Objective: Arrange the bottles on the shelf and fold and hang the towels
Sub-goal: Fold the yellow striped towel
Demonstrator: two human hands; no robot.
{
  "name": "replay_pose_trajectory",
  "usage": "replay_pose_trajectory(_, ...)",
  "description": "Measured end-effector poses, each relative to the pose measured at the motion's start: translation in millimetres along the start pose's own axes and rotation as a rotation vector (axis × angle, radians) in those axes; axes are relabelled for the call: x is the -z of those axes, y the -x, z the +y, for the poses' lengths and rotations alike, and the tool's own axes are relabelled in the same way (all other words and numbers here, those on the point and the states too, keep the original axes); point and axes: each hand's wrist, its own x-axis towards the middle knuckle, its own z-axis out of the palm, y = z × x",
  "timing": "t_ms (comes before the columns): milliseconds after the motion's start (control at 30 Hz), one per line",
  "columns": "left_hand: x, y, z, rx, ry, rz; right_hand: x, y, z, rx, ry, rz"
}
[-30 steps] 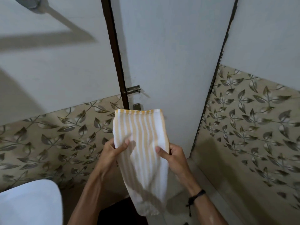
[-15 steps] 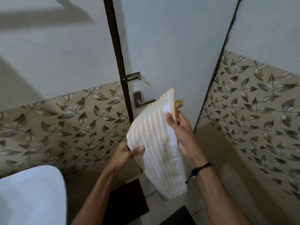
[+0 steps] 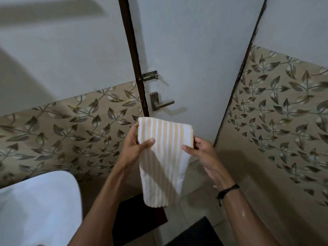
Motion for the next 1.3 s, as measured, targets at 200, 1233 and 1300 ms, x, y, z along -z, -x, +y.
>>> replay_pose_trajectory(200, 14, 14, -11, 0.199, 0.048, -0.021, -31, -5, 16, -0.067, -0.426, 0.243)
replay_pose_trajectory(1233, 19, 10, 26, -0.191, -0.411, 0.162, -14, -7, -31, 0.168, -0.312, 0.206)
replay_pose_trajectory(1300, 22, 8, 36, -0.189, -0.418, 0.078, -13, -7, -37, 0.213, -0.28, 0.184)
